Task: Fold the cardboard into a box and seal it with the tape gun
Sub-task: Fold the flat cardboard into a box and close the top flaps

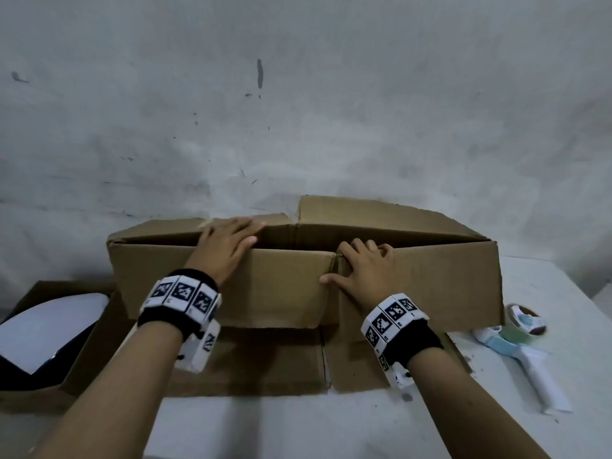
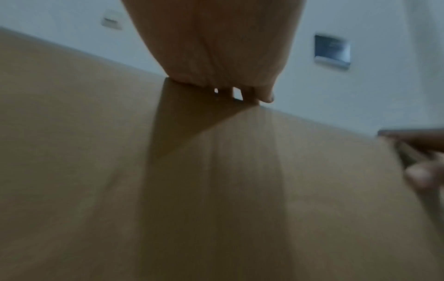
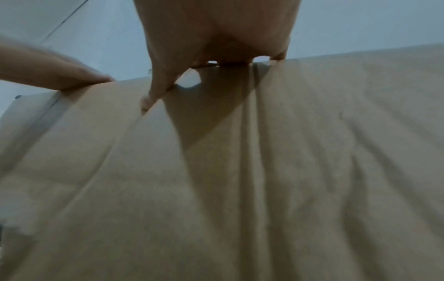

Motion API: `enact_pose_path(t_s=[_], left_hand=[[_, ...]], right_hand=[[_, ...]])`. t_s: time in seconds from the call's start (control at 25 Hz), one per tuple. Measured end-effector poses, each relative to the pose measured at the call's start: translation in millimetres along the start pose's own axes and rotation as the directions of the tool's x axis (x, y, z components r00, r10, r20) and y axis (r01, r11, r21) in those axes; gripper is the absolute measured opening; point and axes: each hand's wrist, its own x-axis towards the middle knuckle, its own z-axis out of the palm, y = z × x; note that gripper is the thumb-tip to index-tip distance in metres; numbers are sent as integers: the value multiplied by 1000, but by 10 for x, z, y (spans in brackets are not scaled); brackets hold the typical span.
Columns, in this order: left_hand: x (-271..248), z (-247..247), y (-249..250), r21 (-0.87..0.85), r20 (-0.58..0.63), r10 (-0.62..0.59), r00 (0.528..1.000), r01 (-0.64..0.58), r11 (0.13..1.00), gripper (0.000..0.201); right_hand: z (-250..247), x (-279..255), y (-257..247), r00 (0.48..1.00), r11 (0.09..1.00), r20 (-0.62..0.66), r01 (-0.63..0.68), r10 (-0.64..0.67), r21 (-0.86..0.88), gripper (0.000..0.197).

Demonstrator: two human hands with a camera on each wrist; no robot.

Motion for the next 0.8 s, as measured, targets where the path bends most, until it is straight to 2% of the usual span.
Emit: enact_pose_path(t_s=[0.08,0.12,0.2,0.28,0.36,0.44,0.48,0.56,0.68,0.8], left_hand=[[-226,-26,-193,86,-158,28,987,-14,996,37],[-323,-9,-191,135,-158,38,987,-17,991,38],[-390,113,-16,146,-75,32,997,-21,989,42],[-365,228,281,82,-37,-3,999,6,997,47],[-339,338,458,-20,-114,-52,992,50,999,58],[-361,399,477,-135,-198,-95,976,69,988,57],[-384,393,429,-176,-213,-96,972,59,983,53],[-412,357,384,-202,-182,-62,981,24,979,48],[-351,278,324,-169,-108,-32,994,14,986,49],[-346,255,342,-204,-80,-51,995,34,978,46]], right_hand=[[10,19,-26,1000,1000,-1,-9,9,8,52],[15,30,-45,1000,1000,7,-24,24,8,50],[1,28,-86,998,999,43,-38,38,6,47],[-10,-33,-118,998,998,70,3,-8,70,45],[-107,-99,-78,993,967,101,34,-61,251,46],[-296,-81,119,990,929,130,7,-59,370,41],[-406,-27,241,990,947,141,-14,-33,320,37],[-610,35,530,988,993,146,-73,58,95,37],[-709,77,928,974,962,83,-192,211,-194,44],[-763,48,1272,893,909,178,-393,413,-135,44]])
